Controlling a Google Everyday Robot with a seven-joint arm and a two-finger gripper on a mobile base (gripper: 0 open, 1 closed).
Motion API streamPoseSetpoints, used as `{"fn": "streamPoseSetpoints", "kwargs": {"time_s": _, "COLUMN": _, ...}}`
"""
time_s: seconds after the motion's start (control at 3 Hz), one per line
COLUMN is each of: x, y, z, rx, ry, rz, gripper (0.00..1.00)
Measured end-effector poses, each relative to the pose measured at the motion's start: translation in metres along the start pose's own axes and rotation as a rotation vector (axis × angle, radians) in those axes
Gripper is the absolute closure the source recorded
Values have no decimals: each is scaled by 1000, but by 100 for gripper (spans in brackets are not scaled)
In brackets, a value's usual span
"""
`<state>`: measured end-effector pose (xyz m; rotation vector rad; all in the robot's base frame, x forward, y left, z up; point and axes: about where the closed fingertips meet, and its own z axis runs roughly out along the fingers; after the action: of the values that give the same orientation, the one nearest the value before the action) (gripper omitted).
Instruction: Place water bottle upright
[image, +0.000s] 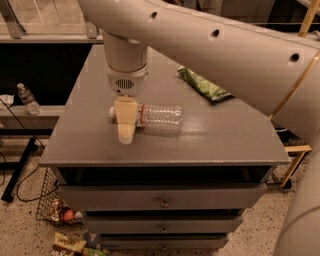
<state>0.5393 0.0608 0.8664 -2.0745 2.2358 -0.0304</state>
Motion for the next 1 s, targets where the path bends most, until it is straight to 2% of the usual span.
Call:
{"fn": "streamPoseSetpoints", "kwargs": {"time_s": 0.33, "x": 7, "y": -9, "z": 10, "rx": -15, "ry": 1, "rz": 17, "gripper": 0}}
{"fn": "streamPoseSetpoints", "kwargs": {"time_s": 0.67, "x": 13, "y": -17, "z": 20, "rx": -28, "ry": 8, "rz": 21, "gripper": 18}}
{"fn": "streamPoseSetpoints", "kwargs": {"time_s": 1.0, "x": 16, "y": -22, "z": 29, "rx": -42, "ry": 8, "rz": 21, "gripper": 42}}
